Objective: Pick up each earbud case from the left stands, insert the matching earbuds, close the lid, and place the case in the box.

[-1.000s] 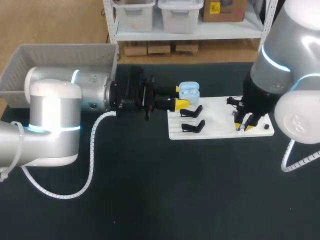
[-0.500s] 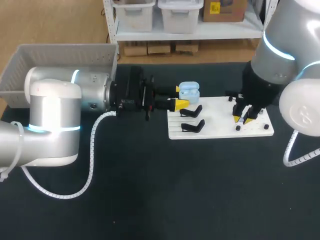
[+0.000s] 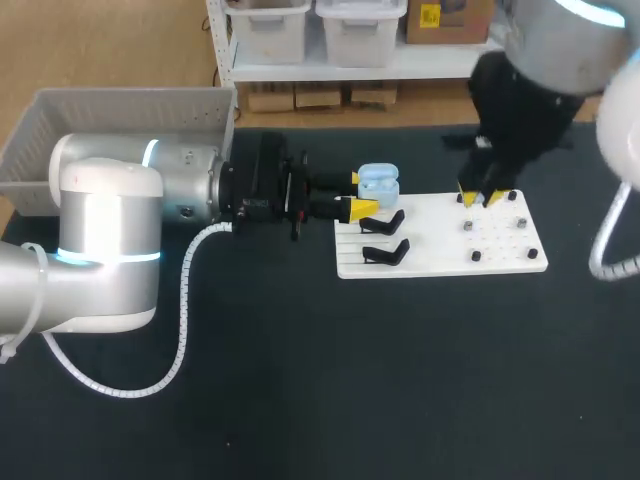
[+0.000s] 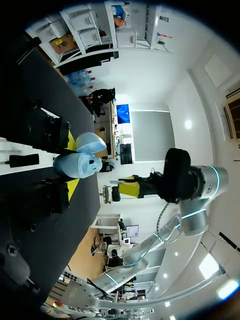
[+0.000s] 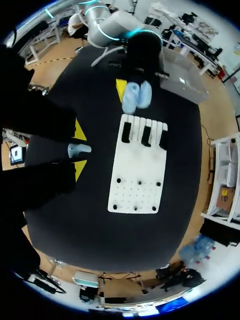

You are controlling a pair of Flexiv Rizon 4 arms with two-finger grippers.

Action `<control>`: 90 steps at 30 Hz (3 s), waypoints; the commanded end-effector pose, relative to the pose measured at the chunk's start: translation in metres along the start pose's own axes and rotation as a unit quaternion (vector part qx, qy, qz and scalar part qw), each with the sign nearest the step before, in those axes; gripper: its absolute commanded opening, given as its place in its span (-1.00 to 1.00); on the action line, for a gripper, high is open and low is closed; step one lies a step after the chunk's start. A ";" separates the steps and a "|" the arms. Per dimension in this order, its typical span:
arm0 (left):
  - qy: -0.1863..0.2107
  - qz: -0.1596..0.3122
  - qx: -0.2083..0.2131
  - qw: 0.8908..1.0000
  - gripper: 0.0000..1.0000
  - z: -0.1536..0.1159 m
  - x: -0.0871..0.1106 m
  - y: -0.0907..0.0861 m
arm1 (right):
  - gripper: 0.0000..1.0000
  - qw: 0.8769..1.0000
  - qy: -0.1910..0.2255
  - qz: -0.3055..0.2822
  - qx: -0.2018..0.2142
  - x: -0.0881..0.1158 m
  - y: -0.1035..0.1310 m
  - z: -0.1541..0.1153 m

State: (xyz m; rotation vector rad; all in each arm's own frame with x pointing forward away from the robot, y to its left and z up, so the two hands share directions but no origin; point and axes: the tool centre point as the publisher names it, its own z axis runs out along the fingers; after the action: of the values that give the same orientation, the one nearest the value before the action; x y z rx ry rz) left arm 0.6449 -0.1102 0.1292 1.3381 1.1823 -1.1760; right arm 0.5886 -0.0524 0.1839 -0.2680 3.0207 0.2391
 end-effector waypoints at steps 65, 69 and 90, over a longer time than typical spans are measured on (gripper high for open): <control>-0.001 0.001 -0.002 1.000 -1.00 0.000 0.001 -0.001 | -1.00 0.984 0.072 -0.159 0.041 -0.060 0.095 0.024; -0.001 0.001 -0.002 1.000 -1.00 0.000 0.001 -0.001 | -1.00 0.984 0.072 -0.156 0.043 -0.062 0.094 0.026; -0.001 0.001 -0.002 1.000 -1.00 0.000 0.001 -0.001 | -1.00 0.984 0.076 -0.153 0.047 -0.061 0.092 0.031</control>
State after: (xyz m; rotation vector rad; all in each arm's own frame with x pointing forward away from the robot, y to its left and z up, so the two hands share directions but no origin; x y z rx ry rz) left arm 0.6449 -0.1102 0.1291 1.3380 1.1823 -1.1760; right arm 0.6344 0.0529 0.1738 -0.7702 3.0688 0.0526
